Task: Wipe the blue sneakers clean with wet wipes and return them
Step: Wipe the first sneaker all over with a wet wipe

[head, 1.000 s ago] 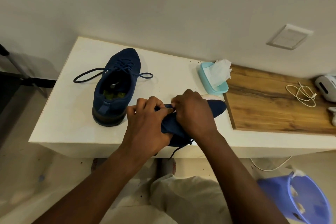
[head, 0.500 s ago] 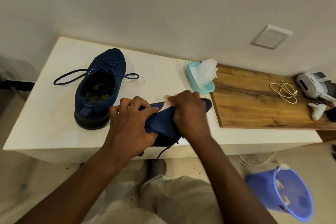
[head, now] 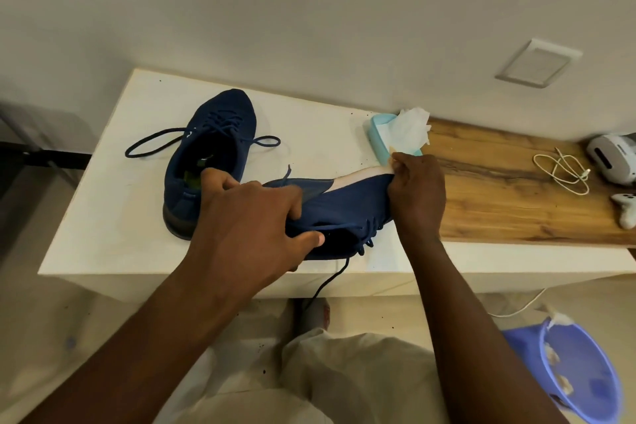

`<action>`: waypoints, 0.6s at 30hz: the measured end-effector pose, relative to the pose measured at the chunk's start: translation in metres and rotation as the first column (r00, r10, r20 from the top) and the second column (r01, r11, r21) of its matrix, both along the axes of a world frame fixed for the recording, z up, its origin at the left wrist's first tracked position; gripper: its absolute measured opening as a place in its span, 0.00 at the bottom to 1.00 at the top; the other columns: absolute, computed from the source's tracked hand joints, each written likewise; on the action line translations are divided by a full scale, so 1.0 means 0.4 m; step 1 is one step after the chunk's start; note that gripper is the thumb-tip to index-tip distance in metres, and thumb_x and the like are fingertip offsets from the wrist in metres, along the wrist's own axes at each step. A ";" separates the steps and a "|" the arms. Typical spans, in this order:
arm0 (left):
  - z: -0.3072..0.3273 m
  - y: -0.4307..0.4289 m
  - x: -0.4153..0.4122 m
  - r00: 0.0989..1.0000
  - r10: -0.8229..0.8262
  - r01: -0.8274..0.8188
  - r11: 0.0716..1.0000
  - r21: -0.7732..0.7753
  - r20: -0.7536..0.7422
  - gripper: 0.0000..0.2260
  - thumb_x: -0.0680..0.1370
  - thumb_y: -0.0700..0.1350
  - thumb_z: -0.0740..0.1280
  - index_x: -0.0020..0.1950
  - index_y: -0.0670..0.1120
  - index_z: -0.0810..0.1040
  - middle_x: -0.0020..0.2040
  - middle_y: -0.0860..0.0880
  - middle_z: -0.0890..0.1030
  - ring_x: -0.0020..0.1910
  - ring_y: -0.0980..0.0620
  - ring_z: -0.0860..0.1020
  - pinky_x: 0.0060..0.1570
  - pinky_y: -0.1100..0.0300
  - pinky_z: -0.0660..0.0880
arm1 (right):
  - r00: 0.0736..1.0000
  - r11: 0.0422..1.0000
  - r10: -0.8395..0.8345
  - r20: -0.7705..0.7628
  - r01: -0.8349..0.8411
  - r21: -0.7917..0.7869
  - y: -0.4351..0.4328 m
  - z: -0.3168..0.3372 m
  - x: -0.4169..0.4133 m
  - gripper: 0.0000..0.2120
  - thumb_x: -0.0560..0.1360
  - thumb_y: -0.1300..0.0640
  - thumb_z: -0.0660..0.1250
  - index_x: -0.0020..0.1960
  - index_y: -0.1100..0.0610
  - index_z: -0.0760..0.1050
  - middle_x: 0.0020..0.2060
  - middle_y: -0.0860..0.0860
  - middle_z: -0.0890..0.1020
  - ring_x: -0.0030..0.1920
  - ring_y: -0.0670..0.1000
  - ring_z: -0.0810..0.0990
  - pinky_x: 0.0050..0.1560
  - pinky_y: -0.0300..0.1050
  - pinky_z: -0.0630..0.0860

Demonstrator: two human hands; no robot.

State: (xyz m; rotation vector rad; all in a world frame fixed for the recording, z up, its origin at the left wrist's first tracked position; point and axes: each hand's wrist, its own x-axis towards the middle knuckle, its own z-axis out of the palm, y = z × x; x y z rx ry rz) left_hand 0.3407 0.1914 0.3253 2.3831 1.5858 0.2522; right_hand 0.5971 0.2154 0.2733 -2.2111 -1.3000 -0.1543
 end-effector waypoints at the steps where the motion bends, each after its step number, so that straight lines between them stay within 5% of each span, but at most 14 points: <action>1: 0.003 0.000 -0.002 1.000 0.011 -0.012 1.000 -0.021 -0.029 0.23 0.72 0.75 0.60 0.40 0.56 0.74 0.36 0.58 0.76 0.45 0.58 0.74 0.62 0.50 0.60 | 0.999 1.000 -0.019 -0.033 0.019 0.007 -0.001 -0.002 0.005 0.13 0.80 0.58 0.61 0.60 0.55 0.81 0.55 0.56 0.80 0.57 0.56 0.77 0.50 0.43 0.73; 5: -0.020 0.003 -0.022 0.994 0.036 -0.055 0.982 -0.179 -0.104 0.27 0.67 0.79 0.63 0.35 0.54 0.68 0.46 0.55 0.75 0.49 0.54 0.75 0.57 0.49 0.69 | 0.993 0.998 -0.062 -0.097 0.064 0.015 -0.008 -0.015 0.020 0.13 0.82 0.56 0.60 0.61 0.53 0.80 0.56 0.55 0.79 0.58 0.54 0.77 0.49 0.42 0.70; 10: -0.046 0.008 -0.033 0.993 0.116 -0.118 0.944 -0.308 -0.024 0.29 0.67 0.78 0.64 0.39 0.51 0.74 0.38 0.53 0.79 0.36 0.54 0.78 0.39 0.57 0.76 | 0.994 0.997 -0.081 -0.068 0.081 0.000 -0.008 -0.005 0.011 0.13 0.81 0.55 0.62 0.63 0.53 0.80 0.56 0.55 0.79 0.58 0.54 0.77 0.51 0.46 0.76; 14: -0.098 0.030 -0.034 0.978 0.166 -0.129 0.955 -0.268 0.123 0.17 0.76 0.59 0.72 0.37 0.51 0.70 0.33 0.53 0.75 0.33 0.55 0.75 0.30 0.62 0.67 | 1.000 0.999 -0.026 -0.011 0.025 -0.036 -0.019 0.020 -0.007 0.13 0.80 0.59 0.63 0.61 0.55 0.81 0.58 0.56 0.79 0.59 0.56 0.77 0.56 0.51 0.78; 18: -0.141 0.040 -0.041 0.983 0.127 -0.090 0.961 -0.260 0.131 0.08 0.75 0.50 0.73 0.44 0.48 0.78 0.36 0.52 0.79 0.35 0.55 0.77 0.30 0.69 0.67 | 0.985 0.966 0.154 0.071 -0.135 -0.222 -0.025 0.060 -0.086 0.18 0.76 0.65 0.64 0.62 0.53 0.80 0.58 0.56 0.81 0.59 0.57 0.77 0.60 0.52 0.76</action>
